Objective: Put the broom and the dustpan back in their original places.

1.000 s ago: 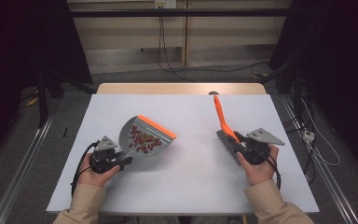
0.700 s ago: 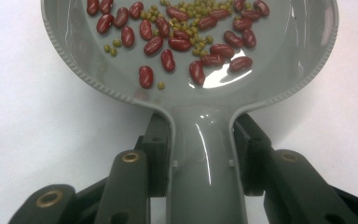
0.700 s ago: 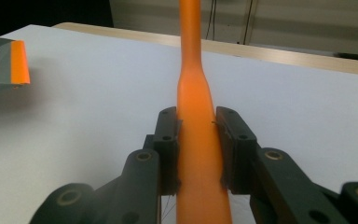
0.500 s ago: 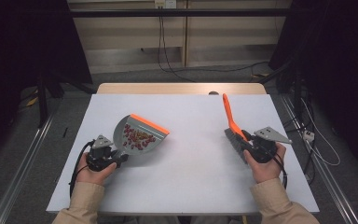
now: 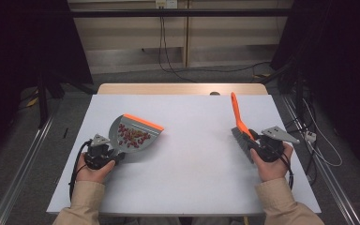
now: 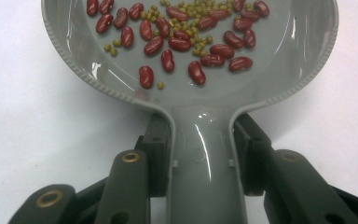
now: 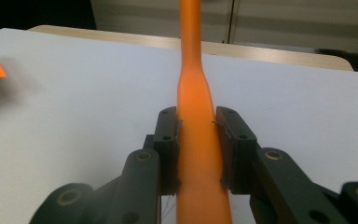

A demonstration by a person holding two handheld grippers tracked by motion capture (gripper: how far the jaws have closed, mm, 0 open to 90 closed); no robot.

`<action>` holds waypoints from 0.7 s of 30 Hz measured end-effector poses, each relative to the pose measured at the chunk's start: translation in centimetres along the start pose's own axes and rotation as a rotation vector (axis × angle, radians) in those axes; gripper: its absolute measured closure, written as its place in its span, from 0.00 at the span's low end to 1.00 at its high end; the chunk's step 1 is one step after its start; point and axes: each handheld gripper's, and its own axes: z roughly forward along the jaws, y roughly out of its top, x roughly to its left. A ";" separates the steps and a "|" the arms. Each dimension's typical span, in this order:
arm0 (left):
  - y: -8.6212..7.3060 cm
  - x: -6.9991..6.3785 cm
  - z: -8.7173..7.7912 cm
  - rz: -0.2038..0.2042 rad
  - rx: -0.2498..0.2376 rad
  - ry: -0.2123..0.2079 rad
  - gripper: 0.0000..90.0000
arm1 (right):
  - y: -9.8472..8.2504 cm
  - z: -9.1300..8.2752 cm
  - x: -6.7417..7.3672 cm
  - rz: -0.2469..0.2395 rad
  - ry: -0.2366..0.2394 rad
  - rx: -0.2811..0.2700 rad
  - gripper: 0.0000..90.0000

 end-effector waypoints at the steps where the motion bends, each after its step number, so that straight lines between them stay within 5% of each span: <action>1: 0.0 0.0 0.1 -0.008 -0.002 0.003 0.70 | 0.0 0.0 -0.1 0.004 -0.001 0.001 0.79; 21: 0.1 0.2 0.9 -0.055 0.024 0.047 0.70 | -0.4 -0.2 -2.0 0.019 -0.055 0.008 0.79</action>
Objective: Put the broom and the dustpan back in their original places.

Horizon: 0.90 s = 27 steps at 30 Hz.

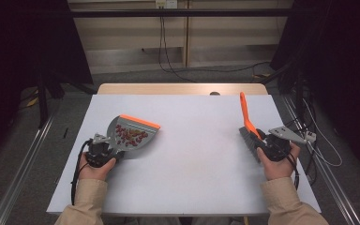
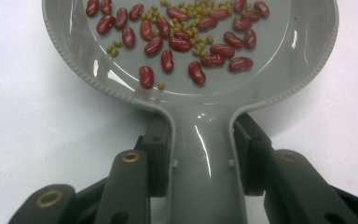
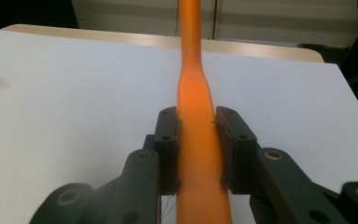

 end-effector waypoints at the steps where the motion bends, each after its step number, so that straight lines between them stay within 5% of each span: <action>1: 0.0 0.0 0.0 -0.001 0.002 0.004 0.70 | 0.0 0.0 -0.1 0.003 0.000 0.003 0.79; 27: -0.3 0.5 0.4 -0.044 0.006 0.056 0.70 | -0.7 0.5 -0.8 -0.011 -0.047 0.037 0.79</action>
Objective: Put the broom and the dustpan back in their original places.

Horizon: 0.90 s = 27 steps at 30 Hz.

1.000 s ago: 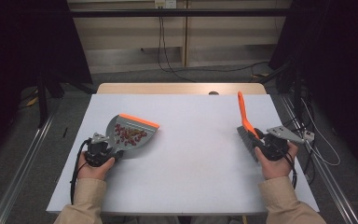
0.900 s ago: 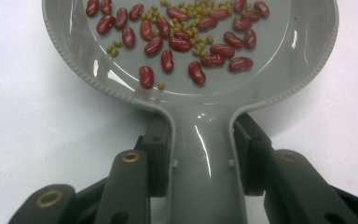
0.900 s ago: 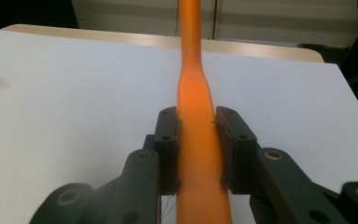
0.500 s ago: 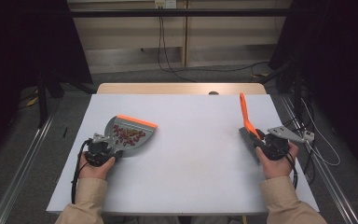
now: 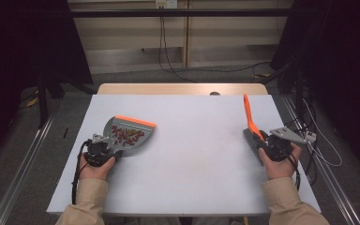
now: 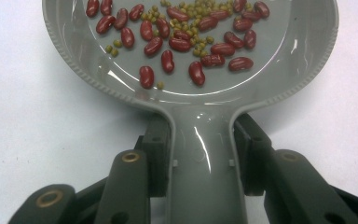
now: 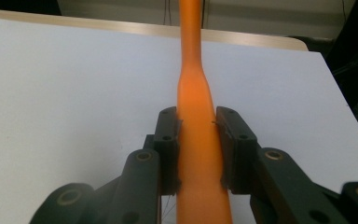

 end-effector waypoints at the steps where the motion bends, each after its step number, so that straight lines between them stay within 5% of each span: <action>1: 0.0 0.0 0.0 0.003 0.003 0.000 0.70 | -0.1 0.1 0.0 -0.006 -0.002 0.006 0.79; 27: -0.5 -2.4 -0.2 0.014 -0.025 -0.088 0.54 | -0.3 0.6 2.7 0.009 0.042 0.010 0.76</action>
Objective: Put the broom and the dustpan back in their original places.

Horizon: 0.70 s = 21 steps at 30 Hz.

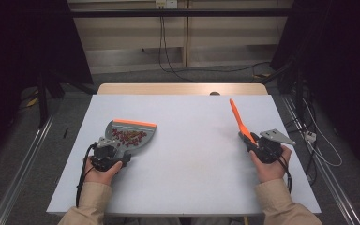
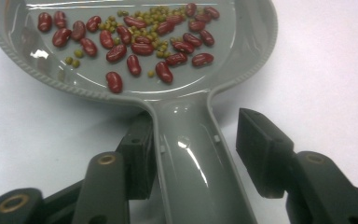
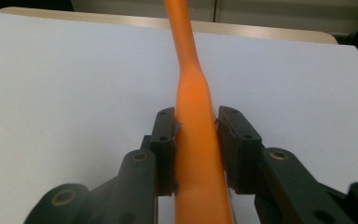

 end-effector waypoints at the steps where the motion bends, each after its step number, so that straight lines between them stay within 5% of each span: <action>1: 0.0 -0.2 0.0 -0.001 0.002 -0.007 0.52 | 0.0 0.1 0.2 -0.005 0.007 0.001 0.76; 6: 0.0 -1.0 0.1 0.003 0.000 -0.056 0.44 | -0.3 0.3 1.6 -0.027 0.039 0.012 0.73; 9: 0.0 -1.4 0.2 0.020 0.006 -0.090 0.37 | -0.4 0.3 2.0 0.034 0.145 -0.009 0.66; 12: -0.1 -1.3 -0.1 -0.003 -0.036 -0.099 0.26 | -0.2 -0.1 2.4 0.040 0.191 -0.017 0.58; 17: -0.5 -1.0 -1.1 0.015 -0.094 -0.107 0.17 | -0.7 -0.2 2.3 0.035 0.239 0.001 0.47; 21: -0.7 -1.2 -1.8 0.065 -0.143 -0.125 0.16 | -0.9 -0.6 2.2 0.015 0.272 -0.009 0.41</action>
